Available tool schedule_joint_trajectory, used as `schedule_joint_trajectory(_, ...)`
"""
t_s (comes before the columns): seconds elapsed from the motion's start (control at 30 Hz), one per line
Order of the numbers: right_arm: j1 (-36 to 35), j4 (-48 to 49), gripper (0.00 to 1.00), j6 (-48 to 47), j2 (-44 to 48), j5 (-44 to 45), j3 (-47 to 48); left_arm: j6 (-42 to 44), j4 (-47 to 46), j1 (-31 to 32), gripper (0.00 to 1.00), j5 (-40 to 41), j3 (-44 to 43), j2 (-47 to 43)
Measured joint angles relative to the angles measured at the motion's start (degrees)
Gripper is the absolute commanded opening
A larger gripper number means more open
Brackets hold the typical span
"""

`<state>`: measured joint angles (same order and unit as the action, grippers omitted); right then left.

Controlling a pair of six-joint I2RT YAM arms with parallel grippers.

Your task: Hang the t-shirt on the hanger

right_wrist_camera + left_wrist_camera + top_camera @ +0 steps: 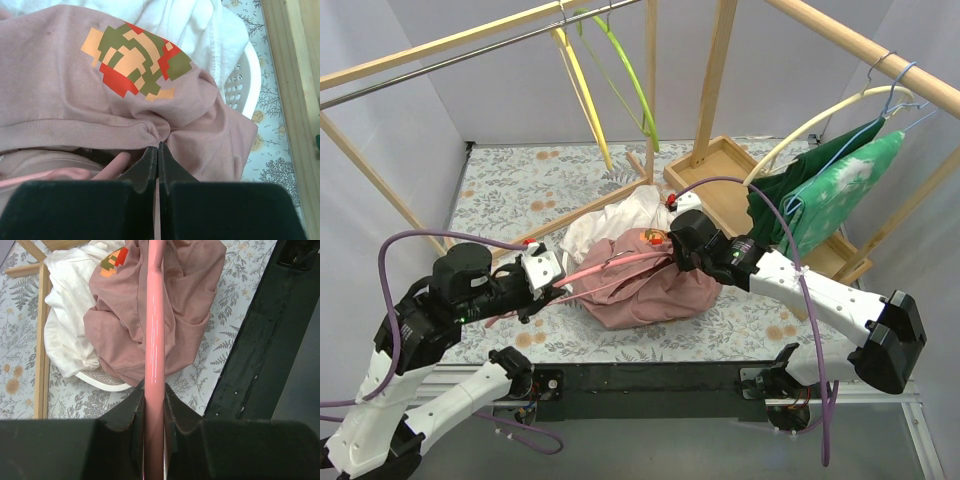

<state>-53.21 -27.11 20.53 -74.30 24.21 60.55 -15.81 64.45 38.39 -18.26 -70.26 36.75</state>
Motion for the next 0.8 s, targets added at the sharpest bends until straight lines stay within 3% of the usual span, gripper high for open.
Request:
schedule_joint_trajectory(0.37, -0.04, -2.36, 0.01, -1.62, 3.67, -4.04, 1.84, 1.07, -2.71, 0.04, 0.0, 2.03, 0.42, 3.3)
schedule_joint_trajectory(0.8, -0.31, -9.11, 0.01, -7.06, -1.31, -2.95, 19.21, -3.13, -10.95, 0.02, 0.0, -0.81, 4.61, 4.37)
